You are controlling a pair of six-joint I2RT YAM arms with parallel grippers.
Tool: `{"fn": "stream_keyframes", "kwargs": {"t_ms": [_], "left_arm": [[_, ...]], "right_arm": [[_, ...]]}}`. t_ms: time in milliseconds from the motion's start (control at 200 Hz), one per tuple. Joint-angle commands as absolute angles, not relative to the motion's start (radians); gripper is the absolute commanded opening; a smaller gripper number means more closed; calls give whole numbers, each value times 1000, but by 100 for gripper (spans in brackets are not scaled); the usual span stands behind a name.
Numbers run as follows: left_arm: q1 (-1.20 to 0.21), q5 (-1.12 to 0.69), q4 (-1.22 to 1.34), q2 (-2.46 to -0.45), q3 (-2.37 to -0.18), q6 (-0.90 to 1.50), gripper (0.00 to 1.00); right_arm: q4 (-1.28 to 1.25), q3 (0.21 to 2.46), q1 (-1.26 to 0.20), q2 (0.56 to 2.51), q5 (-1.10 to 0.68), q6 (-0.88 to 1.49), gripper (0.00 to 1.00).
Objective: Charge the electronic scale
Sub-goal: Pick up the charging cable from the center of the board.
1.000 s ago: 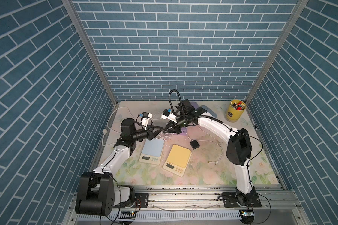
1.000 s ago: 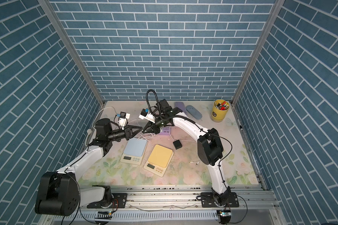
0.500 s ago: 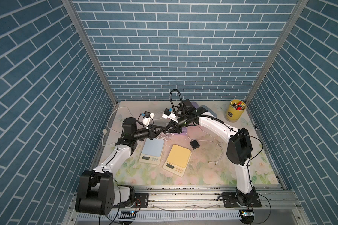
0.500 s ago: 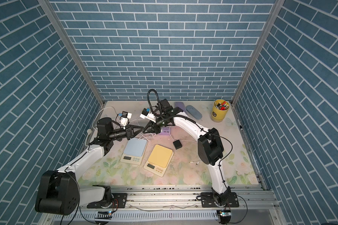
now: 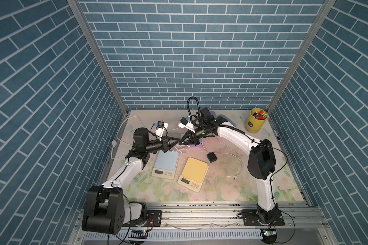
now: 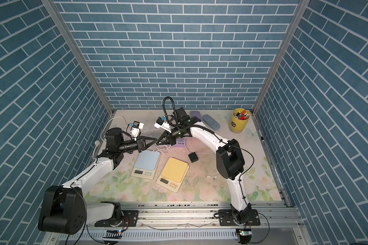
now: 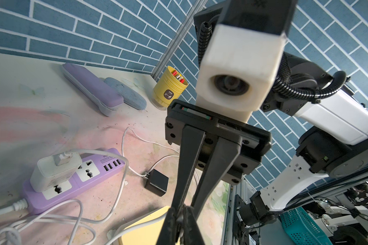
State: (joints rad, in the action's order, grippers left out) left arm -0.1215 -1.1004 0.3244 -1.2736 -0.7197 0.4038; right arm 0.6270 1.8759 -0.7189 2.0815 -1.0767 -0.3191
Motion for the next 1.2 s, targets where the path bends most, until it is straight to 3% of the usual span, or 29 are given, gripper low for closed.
{"fn": "stream_keyframes", "kwargs": {"t_ms": [0, 140, 305, 670, 800, 910, 1005, 1195], "left_arm": [[-151, -1145, 295, -1260, -744, 402, 14], [-160, -1145, 284, -1264, -744, 400, 17], [-163, -1147, 267, -1266, -753, 400, 0], [-164, -1031, 149, -1301, -785, 427, 0], [-165, -954, 175, -1344, -770, 491, 0], [-165, -904, 174, -1378, -764, 516, 0], [-161, -871, 169, -1408, -765, 540, 0], [-156, -830, 146, -1443, -774, 581, 0]], "right_arm": [[573, 1873, -716, 2034, -1114, -312, 0], [568, 1868, -715, 2027, -1114, -309, 0], [540, 1849, -709, 2017, -1106, -288, 0], [454, 1785, -702, 2002, -963, -207, 1], [454, 1762, -703, 2005, -912, -196, 30], [438, 1731, -703, 1985, -846, -194, 43], [415, 1690, -702, 1957, -775, -191, 47], [342, 1547, -728, 1890, -534, -222, 48]]}}
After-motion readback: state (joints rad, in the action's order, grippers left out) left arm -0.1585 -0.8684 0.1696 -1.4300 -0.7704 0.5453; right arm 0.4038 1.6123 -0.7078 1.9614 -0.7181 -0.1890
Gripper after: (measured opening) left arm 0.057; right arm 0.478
